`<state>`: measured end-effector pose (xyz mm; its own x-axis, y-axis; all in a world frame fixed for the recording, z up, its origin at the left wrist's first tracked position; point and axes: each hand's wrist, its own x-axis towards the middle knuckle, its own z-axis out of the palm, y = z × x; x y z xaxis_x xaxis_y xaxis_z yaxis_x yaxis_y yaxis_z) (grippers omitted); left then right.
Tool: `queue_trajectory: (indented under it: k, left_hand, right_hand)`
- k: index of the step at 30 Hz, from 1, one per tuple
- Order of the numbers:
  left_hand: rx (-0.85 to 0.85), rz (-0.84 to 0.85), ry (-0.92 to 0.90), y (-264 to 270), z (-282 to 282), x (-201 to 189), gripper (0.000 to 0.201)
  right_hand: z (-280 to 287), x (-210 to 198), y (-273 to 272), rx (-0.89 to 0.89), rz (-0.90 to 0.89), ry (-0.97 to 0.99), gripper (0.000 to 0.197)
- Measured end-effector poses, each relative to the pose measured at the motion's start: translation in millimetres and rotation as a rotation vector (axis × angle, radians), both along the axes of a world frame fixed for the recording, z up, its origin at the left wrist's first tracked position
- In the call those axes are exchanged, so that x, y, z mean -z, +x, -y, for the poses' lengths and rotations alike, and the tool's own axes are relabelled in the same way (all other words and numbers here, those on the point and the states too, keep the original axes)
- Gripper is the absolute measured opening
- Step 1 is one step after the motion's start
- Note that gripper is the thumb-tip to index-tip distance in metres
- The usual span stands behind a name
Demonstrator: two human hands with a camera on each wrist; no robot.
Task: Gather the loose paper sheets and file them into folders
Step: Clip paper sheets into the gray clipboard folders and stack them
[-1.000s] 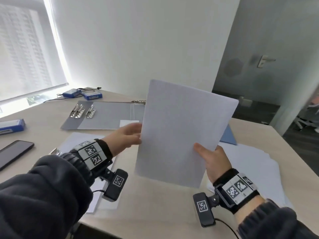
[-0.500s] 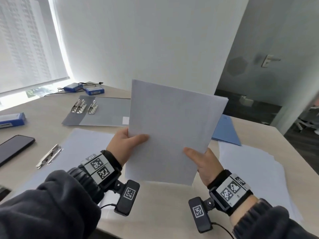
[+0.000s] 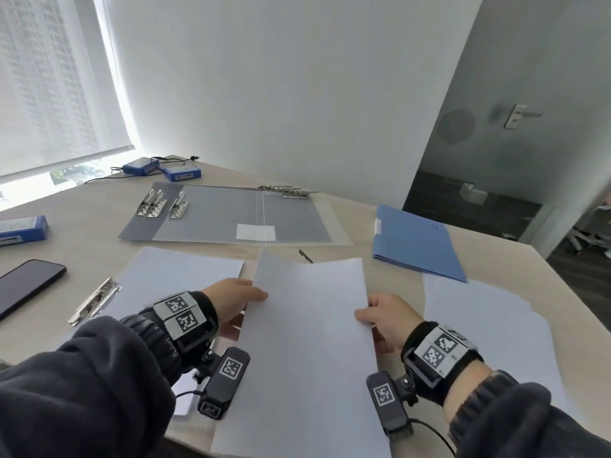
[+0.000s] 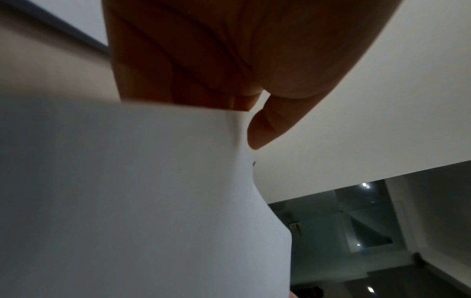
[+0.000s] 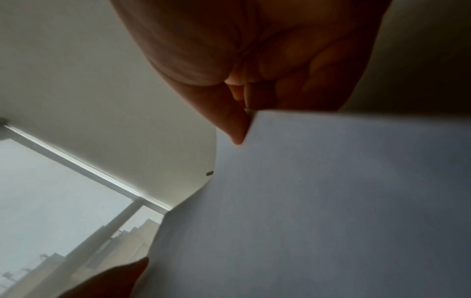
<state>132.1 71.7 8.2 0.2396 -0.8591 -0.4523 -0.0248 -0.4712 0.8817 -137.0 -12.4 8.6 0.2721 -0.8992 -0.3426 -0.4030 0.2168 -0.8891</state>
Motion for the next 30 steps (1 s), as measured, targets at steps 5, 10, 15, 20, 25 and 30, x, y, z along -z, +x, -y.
queue_trajectory:
  k: [5,10,15,20,25,30]
  left_hand:
    - [0.002,0.191,0.057,6,20,-4,0.007]
    - [-0.005,0.227,0.098,13,29,4,0.008]
    - [0.014,0.256,0.096,19,34,11,0.009]
    - [0.000,0.233,0.090,20,33,12,0.015]
    - [0.005,0.234,0.095,21,34,13,0.019]
    - [0.025,0.227,0.099,24,36,16,0.011]
  right_hand:
    - [1,12,6,-0.076,-0.140,0.083,0.011]
    - [19,-1,13,-0.026,-0.383,-0.179,0.025]
    - [31,-9,54,-0.228,-0.435,-0.395,0.040]
    - [41,-2,108,-0.394,-0.460,-0.304,0.064]
    - [52,4,119,-0.320,-0.459,-0.223,0.083]
    - [71,12,86,-0.088,-0.340,-0.154,0.079]
